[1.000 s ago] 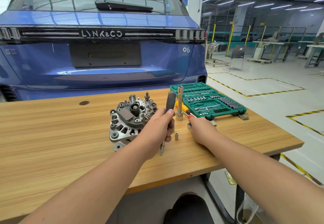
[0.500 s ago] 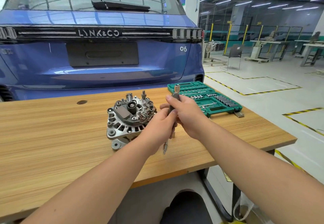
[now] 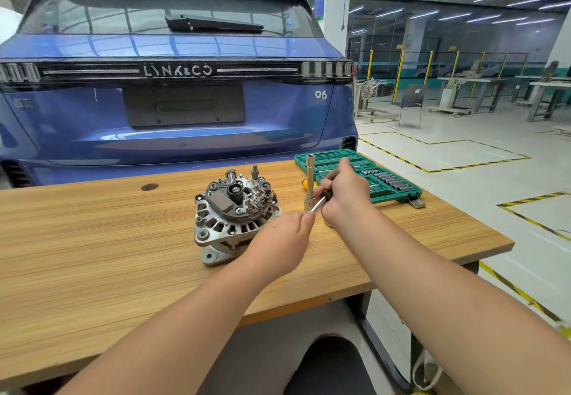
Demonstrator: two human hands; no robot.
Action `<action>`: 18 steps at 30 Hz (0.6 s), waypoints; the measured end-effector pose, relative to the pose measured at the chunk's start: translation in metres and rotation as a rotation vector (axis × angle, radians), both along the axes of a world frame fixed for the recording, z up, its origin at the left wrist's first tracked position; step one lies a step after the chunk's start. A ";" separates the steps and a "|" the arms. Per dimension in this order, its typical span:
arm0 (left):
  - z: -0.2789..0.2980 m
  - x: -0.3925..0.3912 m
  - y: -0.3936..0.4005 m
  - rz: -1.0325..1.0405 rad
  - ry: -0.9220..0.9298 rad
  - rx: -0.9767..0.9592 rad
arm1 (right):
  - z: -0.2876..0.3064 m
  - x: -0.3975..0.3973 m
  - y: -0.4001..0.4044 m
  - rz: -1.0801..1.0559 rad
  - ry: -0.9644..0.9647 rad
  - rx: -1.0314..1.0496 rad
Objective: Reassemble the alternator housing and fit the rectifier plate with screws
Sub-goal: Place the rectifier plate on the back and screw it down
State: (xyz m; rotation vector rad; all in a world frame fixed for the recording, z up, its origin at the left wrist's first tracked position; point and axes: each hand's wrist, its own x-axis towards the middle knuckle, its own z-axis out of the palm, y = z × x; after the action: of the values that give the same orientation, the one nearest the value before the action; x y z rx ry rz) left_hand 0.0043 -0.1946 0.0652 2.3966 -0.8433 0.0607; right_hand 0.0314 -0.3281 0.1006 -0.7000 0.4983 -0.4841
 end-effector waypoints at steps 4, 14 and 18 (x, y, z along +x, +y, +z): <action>0.003 0.000 -0.002 0.029 -0.006 -0.011 | 0.005 0.004 -0.001 -0.026 0.037 0.007; -0.014 -0.005 0.017 -0.002 -0.002 0.173 | 0.023 0.015 -0.072 -0.163 0.061 -0.015; -0.026 0.008 -0.015 0.008 0.064 0.216 | 0.006 0.022 -0.041 0.226 0.201 -0.356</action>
State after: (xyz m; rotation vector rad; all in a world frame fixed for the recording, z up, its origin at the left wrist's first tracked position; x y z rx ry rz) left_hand 0.0124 -0.2097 0.0391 2.5872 -0.8475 -0.1092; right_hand 0.0532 -0.3689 0.1062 -1.1418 0.5189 -0.2922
